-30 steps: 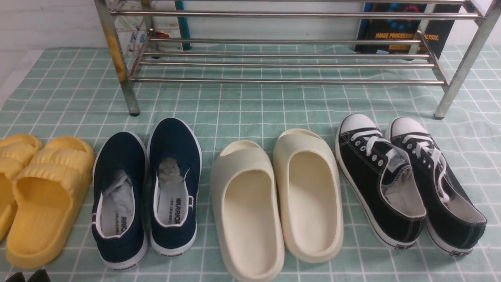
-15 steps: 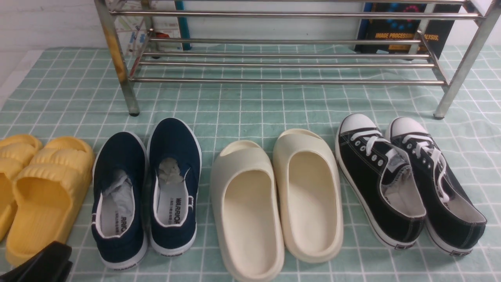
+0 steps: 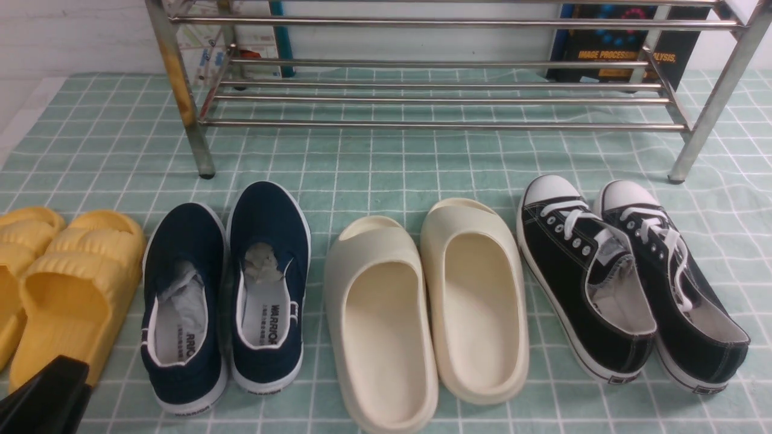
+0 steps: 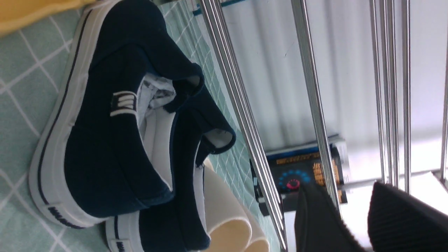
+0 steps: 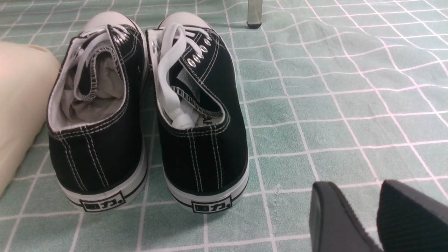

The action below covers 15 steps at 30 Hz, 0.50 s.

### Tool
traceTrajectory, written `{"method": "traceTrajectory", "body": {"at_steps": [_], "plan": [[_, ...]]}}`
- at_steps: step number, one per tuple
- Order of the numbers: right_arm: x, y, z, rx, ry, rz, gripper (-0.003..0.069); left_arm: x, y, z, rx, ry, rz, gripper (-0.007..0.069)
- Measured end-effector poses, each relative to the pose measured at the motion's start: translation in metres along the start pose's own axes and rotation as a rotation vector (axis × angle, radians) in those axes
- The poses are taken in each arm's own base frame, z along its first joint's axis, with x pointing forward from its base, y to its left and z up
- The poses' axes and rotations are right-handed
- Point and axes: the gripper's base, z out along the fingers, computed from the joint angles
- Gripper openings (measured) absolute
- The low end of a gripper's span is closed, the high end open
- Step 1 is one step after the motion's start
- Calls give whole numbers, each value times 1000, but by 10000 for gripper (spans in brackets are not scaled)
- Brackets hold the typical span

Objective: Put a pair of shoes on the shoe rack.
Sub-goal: Use the left arm to grab the shoe closest to it

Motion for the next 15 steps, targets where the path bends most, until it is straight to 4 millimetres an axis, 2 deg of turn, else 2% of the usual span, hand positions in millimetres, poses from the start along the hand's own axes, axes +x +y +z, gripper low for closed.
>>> {"method": "traceTrajectory", "body": {"at_steps": [3, 4, 5, 7, 9, 10, 11, 12, 13, 15], "plan": [[0, 0, 0, 0, 0, 0, 239, -1, -33, -8, 63, 64, 115, 238], [0, 0, 0, 0, 0, 0, 239, -1, -36, -9, 69, 68, 134, 238], [0, 0, 0, 0, 0, 0, 239, -3, -58, -17, 99, 92, 233, 234], [0, 0, 0, 0, 0, 0, 239, -7, -86, -26, 79, 126, 398, 209], [0, 0, 0, 0, 0, 0, 239, -16, -107, -26, -66, 179, 562, 153], [0, 0, 0, 0, 0, 0, 239, -23, -114, -24, -156, 195, 629, 123], [0, 0, 0, 0, 0, 0, 239, -24, -114, -23, -189, 214, 640, 123], [0, 0, 0, 0, 0, 0, 239, -37, -119, -16, -393, 258, 731, 62], [0, 0, 0, 0, 0, 0, 239, -36, -118, -17, -406, 270, 727, 62], [0, 0, 0, 0, 0, 0, 239, -57, -118, -3, -750, 365, 835, -4]]}}
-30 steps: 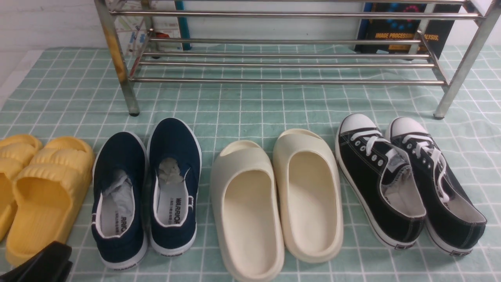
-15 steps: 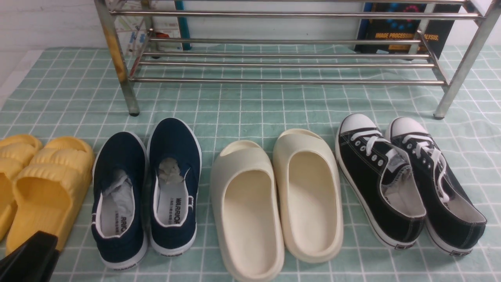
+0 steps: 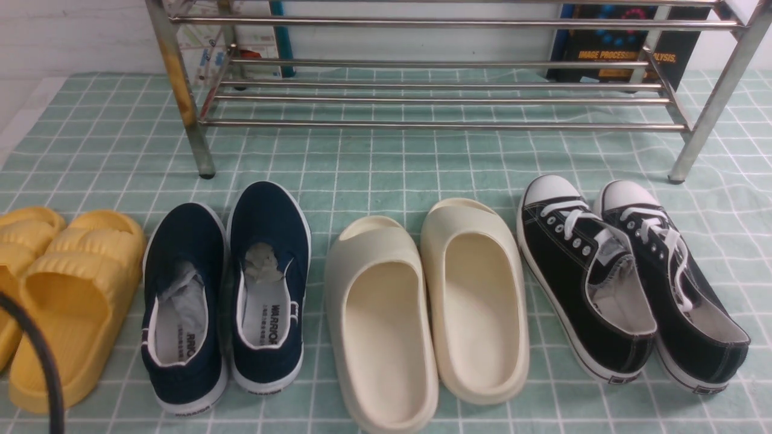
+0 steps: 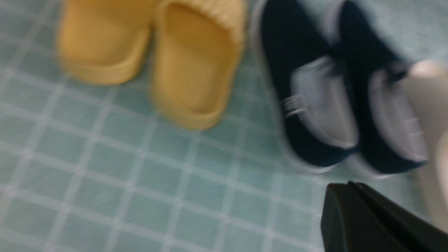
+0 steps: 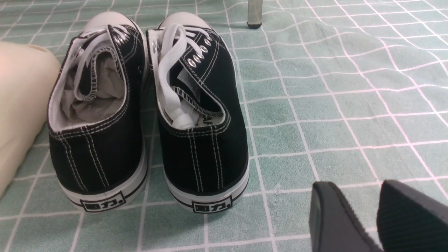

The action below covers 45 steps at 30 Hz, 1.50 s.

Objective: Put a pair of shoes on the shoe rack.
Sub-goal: Use the left arm to grab the shoe closest to it

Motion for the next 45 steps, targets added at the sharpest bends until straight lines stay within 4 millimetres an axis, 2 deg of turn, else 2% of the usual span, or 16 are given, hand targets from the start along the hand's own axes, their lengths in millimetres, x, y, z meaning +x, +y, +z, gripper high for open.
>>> {"method": "traceTrajectory", "body": {"at_steps": [3, 5, 7, 9, 10, 13, 17, 18, 20, 21, 23, 27, 34, 39, 42, 45], "plan": [[0, 0, 0, 0, 0, 0, 239, -12, 3, 10, -132, 90, 42, -13], [0, 0, 0, 0, 0, 0, 239, -27, 1, 27, -220, 166, 92, -13], [0, 0, 0, 0, 0, 0, 239, -31, -5, 35, -221, 200, 124, -11], [0, 0, 0, 0, 0, 0, 239, -37, -20, 54, -200, 282, 185, 15], [0, 0, 0, 0, 0, 0, 239, -37, -22, 55, -195, 289, 192, 18], [0, 0, 0, 0, 0, 0, 239, -42, -42, 82, -174, 385, 207, 97], [0, 0, 0, 0, 0, 0, 239, -44, -58, 111, -151, 473, 172, 217], [0, 0, 0, 0, 0, 0, 239, -44, -66, 127, -126, 509, 149, 290], [0, 0, 0, 0, 0, 0, 239, -44, -74, 142, -90, 521, 123, 356], [0, 0, 0, 0, 0, 0, 239, -43, -75, 145, -89, 528, 122, 363], [0, 0, 0, 0, 0, 0, 239, -41, -83, 164, -62, 546, 101, 432], [0, 0, 0, 0, 0, 0, 239, -41, -89, 189, -66, 558, 95, 476], [0, 0, 0, 0, 0, 0, 239, -44, -93, 224, -115, 517, 54, 481], [0, 0, 0, 0, 0, 0, 239, -39, -91, 238, -163, 539, 53, 464], [0, 0, 0, 0, 0, 0, 239, -37, -91, 244, -170, 543, 60, 425], [0, 0, 0, 0, 0, 0, 239, -37, -90, 249, -176, 528, 86, 348]]}}
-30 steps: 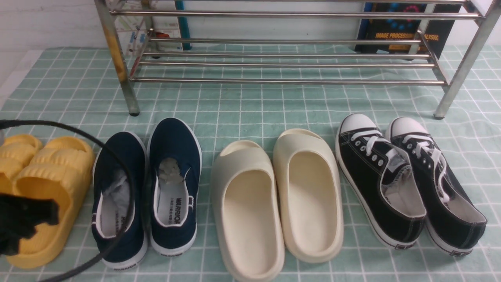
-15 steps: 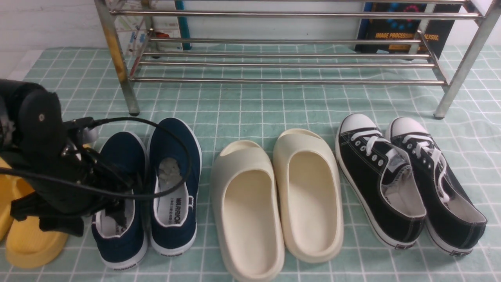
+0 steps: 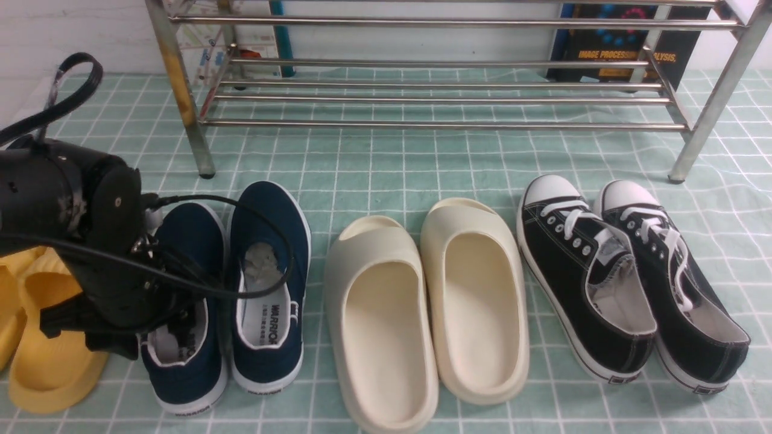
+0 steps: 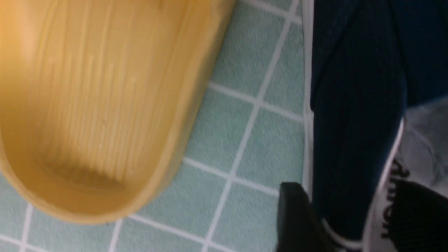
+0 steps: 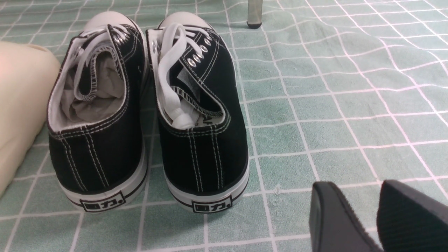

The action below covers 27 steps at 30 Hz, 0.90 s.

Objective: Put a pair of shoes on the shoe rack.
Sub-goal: Use the left arm to grab the shoe closest to it, then use the left arm to put a shoe into the shoe rack

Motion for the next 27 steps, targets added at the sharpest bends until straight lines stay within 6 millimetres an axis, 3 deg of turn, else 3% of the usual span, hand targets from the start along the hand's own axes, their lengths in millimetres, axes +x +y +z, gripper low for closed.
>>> {"method": "traceTrajectory", "body": {"at_steps": [3, 5, 6, 7, 11, 14, 19, 22, 27], "plan": [[0, 0, 0, 0, 0, 0, 239, -1, 1, 1, -14, -12, 19, 206], [0, 0, 0, 0, 0, 0, 239, -2, 1, 2, -18, -14, 24, 152], [0, 0, 0, 0, 0, 0, 239, -2, 2, 2, -22, -15, 28, 57], [0, 0, 0, 0, 0, 0, 239, -2, 2, 2, -24, -16, 30, 19], [0, 0, 0, 0, 0, 0, 239, -2, 2, -3, -20, -24, 36, 17], [0, 0, 0, 0, 0, 0, 239, -4, 3, -18, -7, -49, 52, 17], [0, 0, 0, 0, 0, 0, 239, -15, 2, -74, 37, -116, 126, 17], [0, 0, 0, 0, 0, 0, 239, -29, -10, -104, 146, -188, 169, 17], [0, 0, 0, 0, 0, 0, 239, -55, -27, -124, 226, -248, 201, 17]]}}
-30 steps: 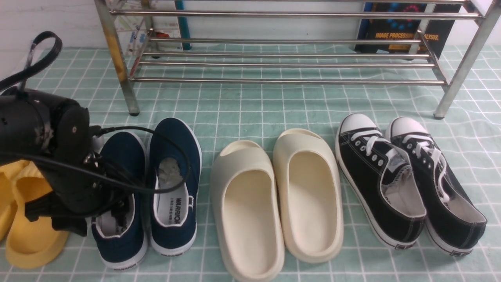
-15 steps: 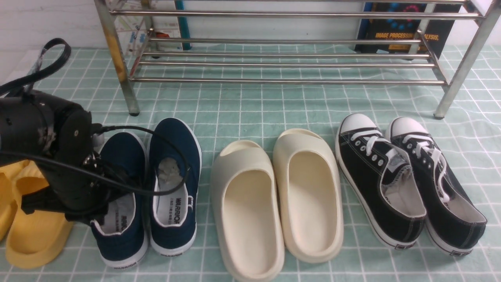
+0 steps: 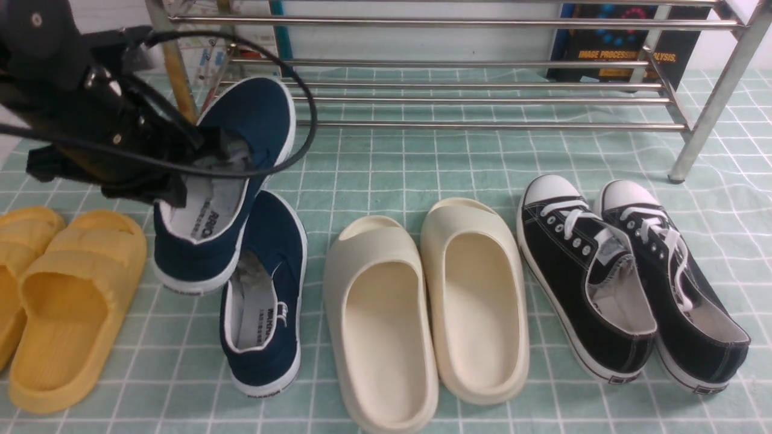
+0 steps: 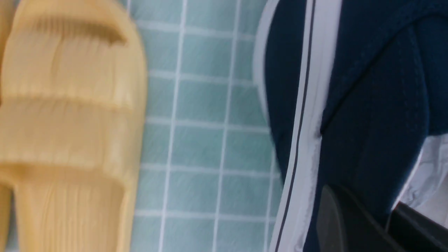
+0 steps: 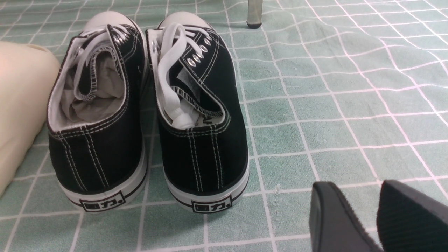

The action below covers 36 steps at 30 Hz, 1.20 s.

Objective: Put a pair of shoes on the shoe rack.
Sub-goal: Use the left arm to put a shoe into the shoe rack

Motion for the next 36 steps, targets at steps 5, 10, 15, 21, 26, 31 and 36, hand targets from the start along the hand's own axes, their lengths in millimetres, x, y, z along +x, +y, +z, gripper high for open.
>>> {"method": "traceTrajectory", "body": {"at_steps": [5, 10, 15, 21, 26, 31, 36], "plan": [[0, 0, 0, 0, 0, 0, 239, -25, -6, 27, -9, 33, 3, 17], [0, 0, 0, 0, 0, 0, 239, -59, 3, 54, 28, 40, -85, 17], [0, 0, 0, 0, 0, 0, 239, -94, 18, 69, 80, -6, -126, 17], [0, 0, 0, 0, 0, 0, 239, -121, 23, 92, 101, -46, -139, 17], [0, 0, 0, 0, 0, 0, 239, -138, 23, 124, 105, -48, -126, 17], [0, 0, 0, 0, 0, 0, 239, -141, 21, 126, 107, 28, -115, 17], [0, 0, 0, 0, 0, 0, 239, -141, 17, 125, 152, 70, -97, 17]]}}
